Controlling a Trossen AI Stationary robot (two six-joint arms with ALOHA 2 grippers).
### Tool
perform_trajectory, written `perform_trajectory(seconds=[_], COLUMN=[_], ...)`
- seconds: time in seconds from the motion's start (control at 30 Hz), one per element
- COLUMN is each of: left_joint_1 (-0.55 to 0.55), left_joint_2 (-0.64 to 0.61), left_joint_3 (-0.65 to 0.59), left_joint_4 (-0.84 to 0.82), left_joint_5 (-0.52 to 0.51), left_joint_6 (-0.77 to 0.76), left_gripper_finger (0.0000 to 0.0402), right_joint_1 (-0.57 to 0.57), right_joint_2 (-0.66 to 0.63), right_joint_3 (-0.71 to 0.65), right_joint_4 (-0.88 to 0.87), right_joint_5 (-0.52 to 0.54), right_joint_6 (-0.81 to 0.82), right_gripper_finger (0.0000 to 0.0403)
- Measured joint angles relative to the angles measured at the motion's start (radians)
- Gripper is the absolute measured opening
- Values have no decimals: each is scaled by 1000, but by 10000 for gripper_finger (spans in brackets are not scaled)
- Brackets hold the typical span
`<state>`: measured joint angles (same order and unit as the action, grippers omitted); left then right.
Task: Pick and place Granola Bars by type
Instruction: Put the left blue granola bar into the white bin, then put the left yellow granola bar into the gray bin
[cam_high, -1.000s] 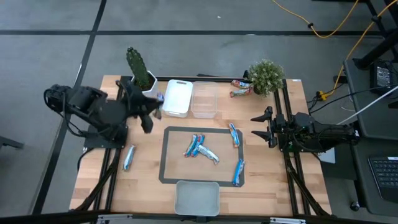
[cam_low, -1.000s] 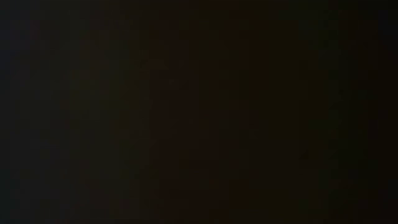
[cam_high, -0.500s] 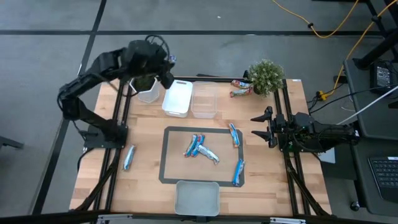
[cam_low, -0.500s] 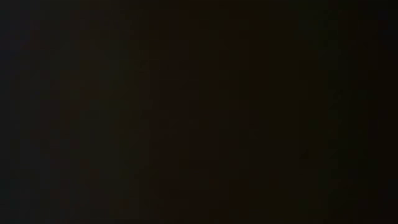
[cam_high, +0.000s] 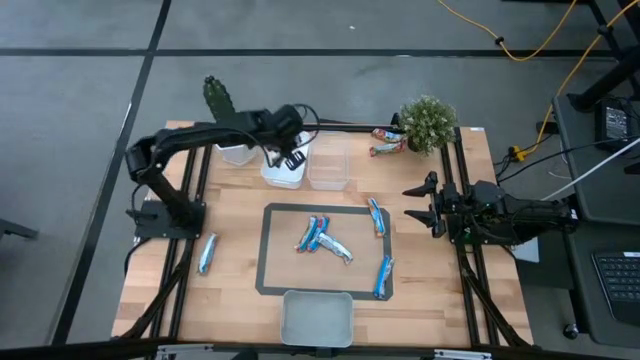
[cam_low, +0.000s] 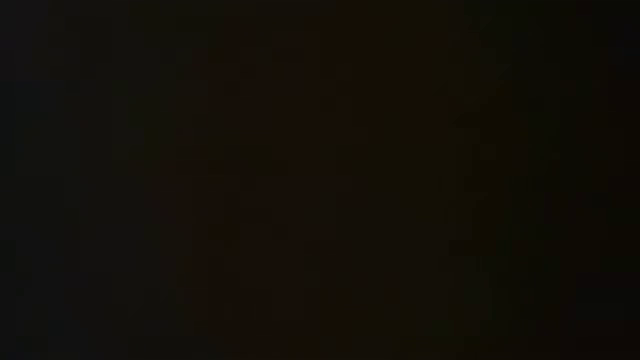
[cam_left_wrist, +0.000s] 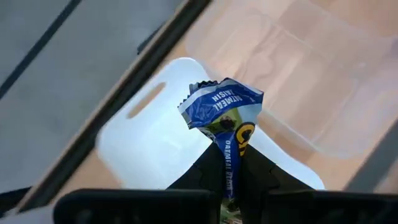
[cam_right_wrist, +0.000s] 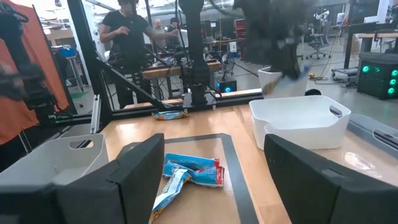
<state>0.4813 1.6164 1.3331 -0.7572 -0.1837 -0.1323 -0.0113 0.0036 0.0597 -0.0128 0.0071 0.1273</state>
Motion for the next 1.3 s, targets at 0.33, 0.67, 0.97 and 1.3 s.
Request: perform_trajectory(seconds=[0.33, 0.67, 0.97, 1.3], left_joint_1=[14, 8, -159, -561], left_joint_2=[72, -34, -265, -487], left_joint_3=[-16, 68, 128, 128], left_joint_4=[-3, -131, -226, -693], left_joint_5=[22, 51, 303, 249], left_joint_6=[11, -12, -200, -707], left_gripper_finger=[61, 193, 204, 176], right_joint_1=[0, 0, 0, 0], right_joint_2=[0, 0, 0, 0], right_joint_3=[0, 0, 0, 0], right_joint_4=[-8, -9, -19, -18], right_joint_5=[0, 0, 0, 1], right_joint_6=[1, -2, -5, -85], right_gripper_finger=[278, 278, 278, 278])
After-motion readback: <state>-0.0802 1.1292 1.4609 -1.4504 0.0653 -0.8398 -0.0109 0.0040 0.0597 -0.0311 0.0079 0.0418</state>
